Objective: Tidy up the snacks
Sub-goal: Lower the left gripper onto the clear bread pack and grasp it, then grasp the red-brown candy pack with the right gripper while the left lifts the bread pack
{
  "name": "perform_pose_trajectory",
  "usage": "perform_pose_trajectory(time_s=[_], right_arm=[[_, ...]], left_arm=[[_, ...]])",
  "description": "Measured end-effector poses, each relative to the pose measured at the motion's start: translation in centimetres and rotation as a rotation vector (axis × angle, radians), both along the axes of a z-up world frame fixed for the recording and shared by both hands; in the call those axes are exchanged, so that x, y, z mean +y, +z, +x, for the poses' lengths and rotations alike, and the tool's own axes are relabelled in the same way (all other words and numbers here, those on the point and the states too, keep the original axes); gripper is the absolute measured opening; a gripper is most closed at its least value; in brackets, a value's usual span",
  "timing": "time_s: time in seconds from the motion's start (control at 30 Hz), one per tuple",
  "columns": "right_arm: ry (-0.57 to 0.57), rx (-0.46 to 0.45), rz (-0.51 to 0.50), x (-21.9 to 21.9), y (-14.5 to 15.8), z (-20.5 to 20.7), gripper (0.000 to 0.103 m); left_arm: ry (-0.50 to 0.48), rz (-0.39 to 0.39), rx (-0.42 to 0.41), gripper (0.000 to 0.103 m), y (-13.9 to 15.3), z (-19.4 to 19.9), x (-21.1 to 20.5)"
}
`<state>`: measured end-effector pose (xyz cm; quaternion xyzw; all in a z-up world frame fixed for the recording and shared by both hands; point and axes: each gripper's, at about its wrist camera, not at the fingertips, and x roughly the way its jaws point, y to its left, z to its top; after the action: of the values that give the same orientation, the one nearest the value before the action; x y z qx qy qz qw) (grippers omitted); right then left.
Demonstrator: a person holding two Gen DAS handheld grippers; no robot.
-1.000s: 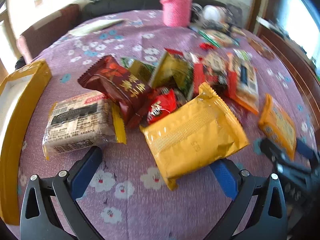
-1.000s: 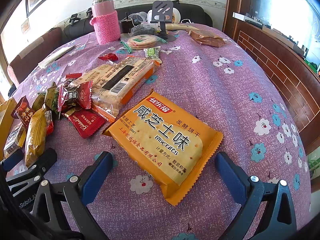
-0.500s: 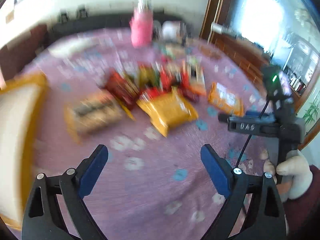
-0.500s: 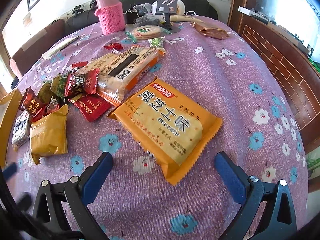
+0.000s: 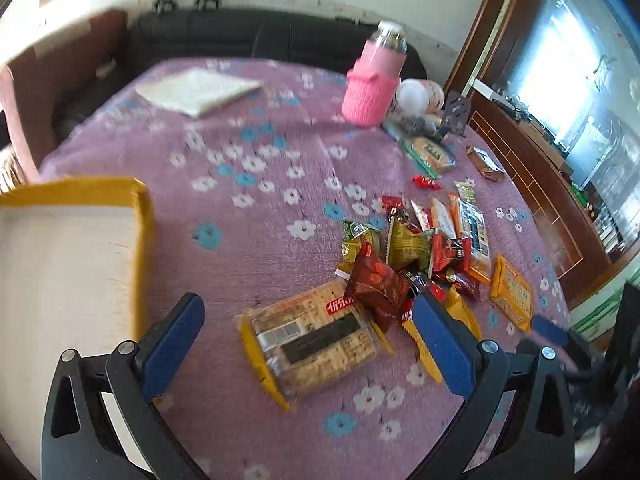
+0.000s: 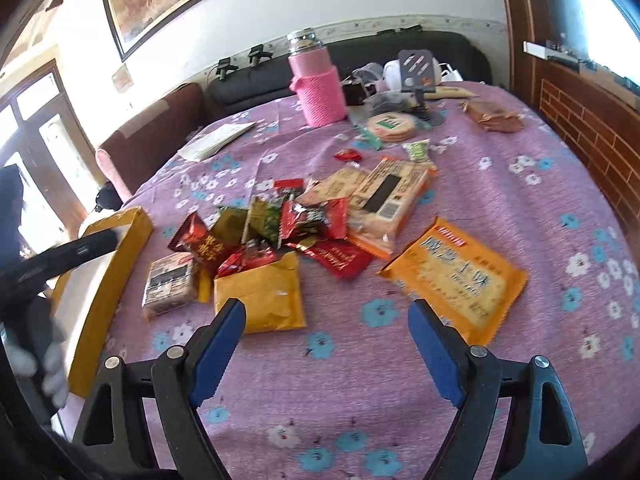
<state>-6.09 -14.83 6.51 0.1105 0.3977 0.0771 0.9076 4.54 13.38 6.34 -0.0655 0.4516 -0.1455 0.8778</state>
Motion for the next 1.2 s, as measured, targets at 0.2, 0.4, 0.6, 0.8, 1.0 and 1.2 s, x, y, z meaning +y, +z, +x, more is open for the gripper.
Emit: perform_pose_trajectory(time_s=[0.2,0.4,0.6,0.8,1.0,1.2], right_arm=[[0.020,0.040,0.035,-0.4,-1.1,1.0,0.085],[0.048,0.057,0.088,-0.5,-1.6,1.5,0.086],[0.080,0.097,0.153,-0.2,-2.2,2.3,0.086],[0.129,0.106,0.169,1.0,-1.3,3.3,0.086],[0.285,0.054,-0.007,5.4,0.7,5.7,0.085],[0.438,0.017,-0.214,11.0,0.3,9.1,0.071]], left_arm=[[-0.040,-0.036,0.166,0.099,-4.2,1.9,-1.2],[-0.184,0.002,0.201,0.095,-4.6,-1.7,-2.7],[-0.194,0.144,0.057,0.094,-3.1,-4.9,-4.4],[-0.187,0.248,0.052,0.094,-5.0,-3.9,-6.2],[-0.126,0.212,0.027,0.071,-4.5,-5.1,-4.9],[-0.053,0.107,0.018,0.068,-2.6,-8.5,-1.3]])
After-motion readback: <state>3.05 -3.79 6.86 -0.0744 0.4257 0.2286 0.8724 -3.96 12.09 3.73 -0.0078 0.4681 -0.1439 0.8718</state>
